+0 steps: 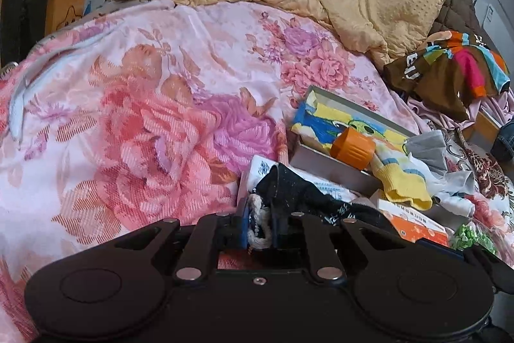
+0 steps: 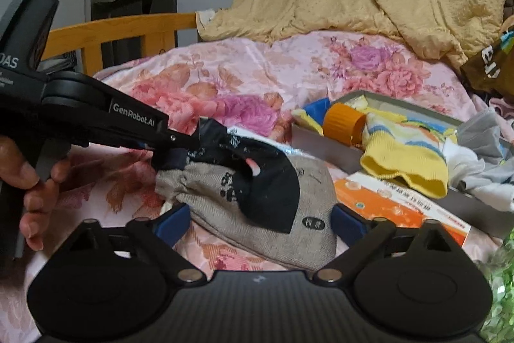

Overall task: Organize soft objects
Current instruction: 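Grasp black pouch with left tool while right tool grasps grey drawstring pouch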

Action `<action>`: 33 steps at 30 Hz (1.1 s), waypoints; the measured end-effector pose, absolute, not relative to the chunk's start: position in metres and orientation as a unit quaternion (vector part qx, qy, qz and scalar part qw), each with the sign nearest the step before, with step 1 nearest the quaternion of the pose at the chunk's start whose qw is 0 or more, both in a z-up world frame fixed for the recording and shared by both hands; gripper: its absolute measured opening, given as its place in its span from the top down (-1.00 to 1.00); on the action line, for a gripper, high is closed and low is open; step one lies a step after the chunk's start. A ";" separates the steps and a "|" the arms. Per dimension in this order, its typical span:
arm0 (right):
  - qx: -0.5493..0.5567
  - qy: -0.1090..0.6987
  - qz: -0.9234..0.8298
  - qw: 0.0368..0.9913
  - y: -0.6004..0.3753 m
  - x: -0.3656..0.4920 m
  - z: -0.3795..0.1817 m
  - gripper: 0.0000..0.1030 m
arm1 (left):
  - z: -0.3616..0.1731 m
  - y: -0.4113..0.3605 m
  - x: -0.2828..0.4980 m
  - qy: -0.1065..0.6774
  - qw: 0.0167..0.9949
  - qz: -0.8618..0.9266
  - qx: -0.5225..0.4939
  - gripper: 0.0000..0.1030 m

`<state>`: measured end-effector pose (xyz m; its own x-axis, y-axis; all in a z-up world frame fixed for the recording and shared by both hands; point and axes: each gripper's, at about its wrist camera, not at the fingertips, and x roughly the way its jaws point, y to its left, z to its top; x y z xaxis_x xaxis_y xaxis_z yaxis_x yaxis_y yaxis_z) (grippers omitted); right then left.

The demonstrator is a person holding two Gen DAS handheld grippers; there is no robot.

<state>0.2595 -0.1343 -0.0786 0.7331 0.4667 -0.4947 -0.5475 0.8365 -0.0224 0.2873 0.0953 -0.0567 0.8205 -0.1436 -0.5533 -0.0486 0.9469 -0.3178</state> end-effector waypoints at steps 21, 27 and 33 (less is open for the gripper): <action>-0.136 0.257 0.243 0.925 -0.127 0.246 -0.083 0.49 | -0.047 0.109 0.290 0.276 0.943 -0.005 -0.184 0.94; -0.139 0.257 0.239 0.926 -0.128 0.248 -0.083 0.48 | -0.054 0.124 0.297 0.302 0.923 -0.030 -0.237 0.77; -0.133 0.263 0.240 0.925 -0.129 0.249 -0.085 0.41 | -0.063 0.122 0.302 0.328 0.901 -0.074 -0.273 0.24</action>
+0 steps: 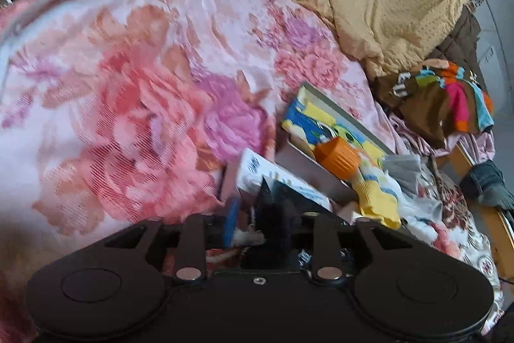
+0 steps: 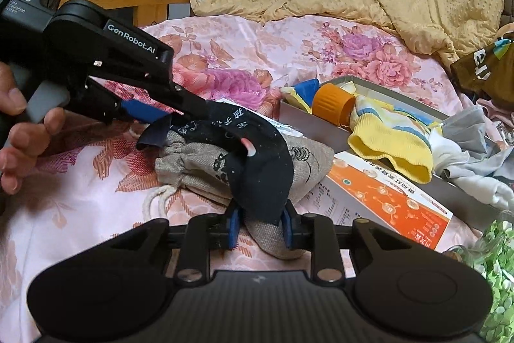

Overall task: Organize soft objects
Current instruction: 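Grasp black pouch with left tool while right tool grasps grey drawstring pouch, then carry black pouch with left tool to tray while right tool carries grey pouch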

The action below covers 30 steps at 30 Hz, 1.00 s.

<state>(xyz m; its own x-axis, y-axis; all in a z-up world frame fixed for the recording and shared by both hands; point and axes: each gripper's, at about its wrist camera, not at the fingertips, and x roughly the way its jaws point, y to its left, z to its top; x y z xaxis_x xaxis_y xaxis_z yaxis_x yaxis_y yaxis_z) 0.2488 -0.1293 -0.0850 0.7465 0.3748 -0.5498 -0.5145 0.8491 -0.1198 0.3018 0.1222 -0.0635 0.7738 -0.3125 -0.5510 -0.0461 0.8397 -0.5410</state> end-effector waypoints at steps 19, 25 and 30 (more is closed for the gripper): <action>-0.169 0.242 0.233 0.927 -0.125 0.240 -0.080 0.68 | -0.064 0.091 0.302 0.339 0.909 -0.130 -0.204 0.92; -0.198 0.211 0.196 0.937 -0.129 0.232 -0.069 0.74 | -0.052 0.099 0.293 0.321 0.917 -0.105 -0.211 0.93; -0.195 0.184 0.176 0.947 -0.140 0.231 -0.054 0.74 | -0.040 0.100 0.286 0.311 0.924 -0.093 -0.205 0.93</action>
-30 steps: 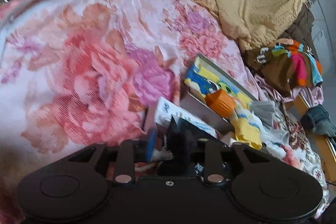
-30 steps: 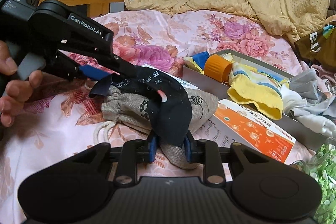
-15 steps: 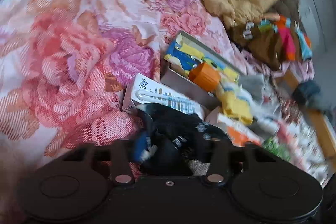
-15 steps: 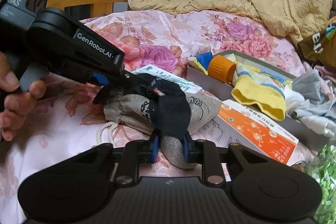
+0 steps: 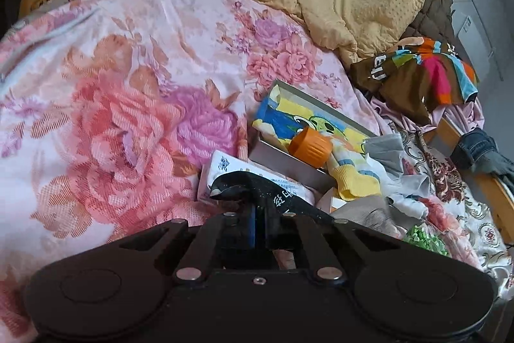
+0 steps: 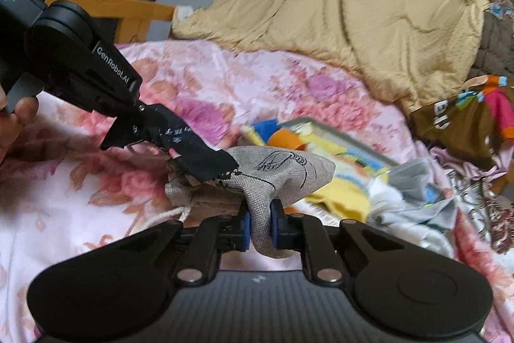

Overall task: Organize soft objects
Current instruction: 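Carry black pouch with left tool to tray while right tool carries grey pouch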

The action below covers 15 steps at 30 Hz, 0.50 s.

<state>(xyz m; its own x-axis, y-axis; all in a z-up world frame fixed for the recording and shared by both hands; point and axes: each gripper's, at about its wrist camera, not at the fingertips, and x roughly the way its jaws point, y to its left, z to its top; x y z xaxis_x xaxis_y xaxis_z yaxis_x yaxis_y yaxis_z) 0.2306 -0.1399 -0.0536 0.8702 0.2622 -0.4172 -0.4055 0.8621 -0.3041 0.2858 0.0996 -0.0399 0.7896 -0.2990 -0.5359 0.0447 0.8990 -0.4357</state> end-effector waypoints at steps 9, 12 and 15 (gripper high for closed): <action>-0.157 0.142 0.135 0.968 -0.177 0.257 -0.020 0.74 | 0.008 0.071 0.309 0.286 0.942 -0.101 -0.141 0.93; -0.141 0.129 0.113 0.975 -0.196 0.282 -0.009 0.74 | 0.028 0.057 0.323 0.272 0.950 -0.103 -0.114 0.93; -0.118 0.121 0.091 0.981 -0.219 0.309 -0.002 0.74 | 0.043 0.039 0.341 0.252 0.958 -0.102 -0.088 0.93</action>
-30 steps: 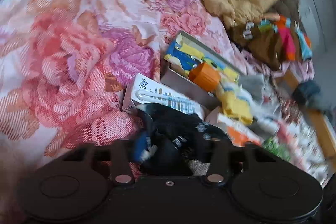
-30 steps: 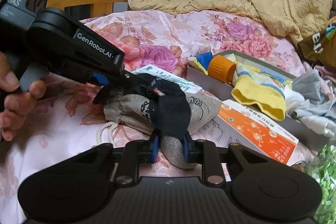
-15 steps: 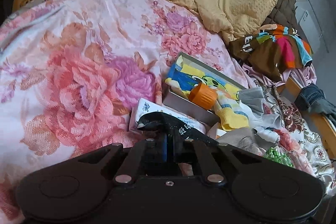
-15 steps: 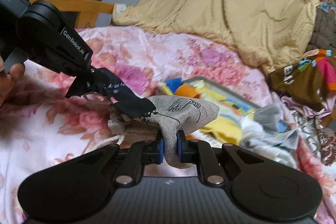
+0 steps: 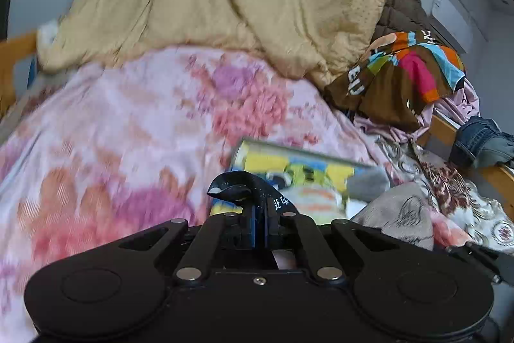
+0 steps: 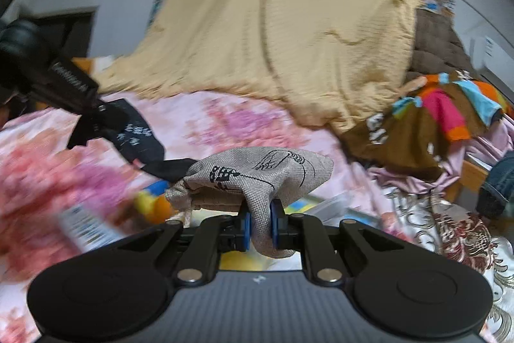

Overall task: Organize soft objects
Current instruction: 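Carry black pouch with left tool to tray while right tool carries grey pouch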

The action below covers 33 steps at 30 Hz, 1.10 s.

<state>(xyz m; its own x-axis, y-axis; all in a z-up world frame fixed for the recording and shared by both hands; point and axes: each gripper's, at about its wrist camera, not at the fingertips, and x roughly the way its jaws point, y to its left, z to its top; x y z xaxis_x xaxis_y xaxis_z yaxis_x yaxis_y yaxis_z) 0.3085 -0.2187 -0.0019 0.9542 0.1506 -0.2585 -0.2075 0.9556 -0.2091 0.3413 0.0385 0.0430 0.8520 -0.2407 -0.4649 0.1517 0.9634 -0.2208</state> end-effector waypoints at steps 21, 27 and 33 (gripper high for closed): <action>0.078 0.205 0.037 0.975 -0.301 0.380 -0.029 0.72 | 0.002 -0.091 0.441 0.253 0.960 -0.102 -0.070 0.91; 0.095 0.222 0.039 0.970 -0.306 0.384 -0.035 0.69 | -0.022 -0.100 0.439 0.281 0.952 -0.107 -0.050 0.90; 0.108 0.232 0.039 0.966 -0.310 0.387 -0.036 0.62 | -0.035 -0.102 0.438 0.299 0.947 -0.107 -0.044 0.86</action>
<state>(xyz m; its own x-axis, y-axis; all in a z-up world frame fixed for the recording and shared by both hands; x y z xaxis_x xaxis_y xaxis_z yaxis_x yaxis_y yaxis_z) 0.3866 -0.3098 -0.0362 0.8897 0.1256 -0.4389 -0.0260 0.9738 0.2261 0.4376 -0.1024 -0.0350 0.7983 -0.2292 -0.5570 0.1770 0.9732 -0.1467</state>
